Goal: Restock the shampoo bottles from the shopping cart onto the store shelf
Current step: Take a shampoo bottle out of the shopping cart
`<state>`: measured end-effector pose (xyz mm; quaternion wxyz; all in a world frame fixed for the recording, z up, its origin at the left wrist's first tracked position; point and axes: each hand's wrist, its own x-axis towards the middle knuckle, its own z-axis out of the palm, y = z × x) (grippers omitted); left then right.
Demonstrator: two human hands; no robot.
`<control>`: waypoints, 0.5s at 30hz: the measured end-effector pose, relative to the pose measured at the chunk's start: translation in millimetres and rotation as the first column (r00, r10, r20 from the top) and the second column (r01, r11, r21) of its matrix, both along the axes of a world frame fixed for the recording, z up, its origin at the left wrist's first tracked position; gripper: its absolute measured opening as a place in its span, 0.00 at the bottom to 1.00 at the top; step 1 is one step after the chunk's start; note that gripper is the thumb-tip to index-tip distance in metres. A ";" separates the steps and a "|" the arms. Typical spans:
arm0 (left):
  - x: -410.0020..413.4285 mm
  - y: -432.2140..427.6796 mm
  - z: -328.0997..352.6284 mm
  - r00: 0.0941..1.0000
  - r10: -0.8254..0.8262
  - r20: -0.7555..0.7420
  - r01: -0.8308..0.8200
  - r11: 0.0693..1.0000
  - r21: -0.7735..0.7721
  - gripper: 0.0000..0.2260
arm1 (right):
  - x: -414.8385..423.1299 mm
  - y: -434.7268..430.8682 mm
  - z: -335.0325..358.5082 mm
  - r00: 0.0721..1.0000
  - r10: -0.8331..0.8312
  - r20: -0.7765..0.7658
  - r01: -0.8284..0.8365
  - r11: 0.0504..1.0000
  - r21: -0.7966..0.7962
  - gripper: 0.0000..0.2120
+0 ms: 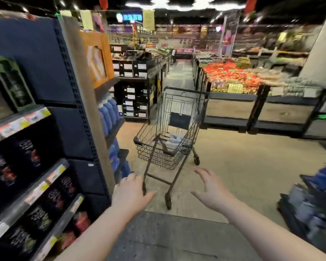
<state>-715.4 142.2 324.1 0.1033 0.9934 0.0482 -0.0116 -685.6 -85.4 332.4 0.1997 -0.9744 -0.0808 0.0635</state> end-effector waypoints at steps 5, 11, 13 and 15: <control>101.0 -82.1 -8.0 0.998 -0.050 -0.032 0.050 0.999 -0.021 0.28 | 76.9 -78.6 -10.1 0.997 -0.070 -0.043 0.068 0.996 -0.055 0.34; 192.0 -124.9 -17.4 0.998 -0.039 -0.047 0.037 0.999 -0.039 0.30 | 159.6 -129.6 -15.7 0.994 -0.091 -0.057 0.083 0.988 -0.126 0.32; 218.4 -129.5 -22.2 0.998 -0.016 -0.063 0.014 0.999 -0.044 0.31 | 187.2 -134.9 -16.5 0.994 -0.090 -0.065 0.080 0.988 -0.135 0.33; 247.4 -132.2 -26.1 0.997 0.001 -0.075 -0.006 0.998 -0.064 0.31 | 216.6 -136.4 -17.2 0.994 -0.081 -0.071 0.070 0.987 -0.144 0.33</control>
